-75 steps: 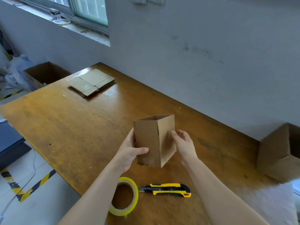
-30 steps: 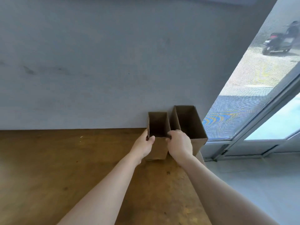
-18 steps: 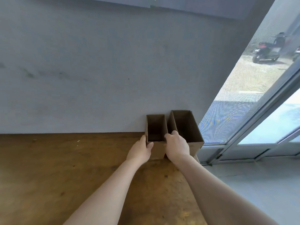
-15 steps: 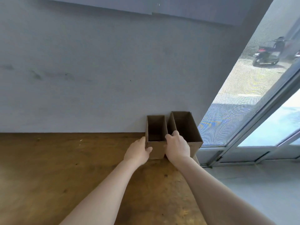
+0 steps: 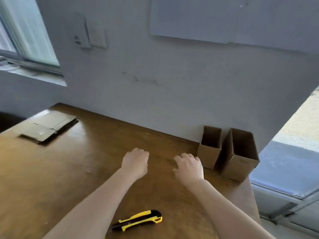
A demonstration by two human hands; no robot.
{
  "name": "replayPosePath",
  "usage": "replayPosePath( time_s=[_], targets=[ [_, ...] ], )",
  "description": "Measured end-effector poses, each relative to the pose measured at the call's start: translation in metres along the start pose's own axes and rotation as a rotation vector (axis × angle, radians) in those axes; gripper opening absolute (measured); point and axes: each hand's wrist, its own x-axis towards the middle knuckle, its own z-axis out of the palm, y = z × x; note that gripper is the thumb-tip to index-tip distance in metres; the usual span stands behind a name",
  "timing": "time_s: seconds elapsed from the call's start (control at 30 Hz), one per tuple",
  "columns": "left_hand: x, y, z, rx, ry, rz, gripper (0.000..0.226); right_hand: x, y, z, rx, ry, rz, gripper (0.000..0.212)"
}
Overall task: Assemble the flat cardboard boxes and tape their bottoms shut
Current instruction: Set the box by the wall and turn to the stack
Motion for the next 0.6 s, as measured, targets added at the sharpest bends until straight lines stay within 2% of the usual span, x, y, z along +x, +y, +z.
replayPosePath(
  time_s=[0.3, 0.47, 0.6],
  targets=[
    [-0.099, -0.145, -0.004, 0.078, -0.086, -0.357, 0.029, 0.003, -0.149, -0.002, 0.003, 0.028, -0.336, 0.038],
    [-0.144, -0.231, -0.007, 0.07, -0.077, -0.459, 0.032, 0.012, -0.242, 0.0, -0.018, 0.059, -0.452, 0.037],
    [-0.171, -0.309, -0.006, 0.062, -0.062, -0.504, 0.034, 0.023, -0.322, 0.003, -0.045, 0.047, -0.478, 0.035]
  ],
)
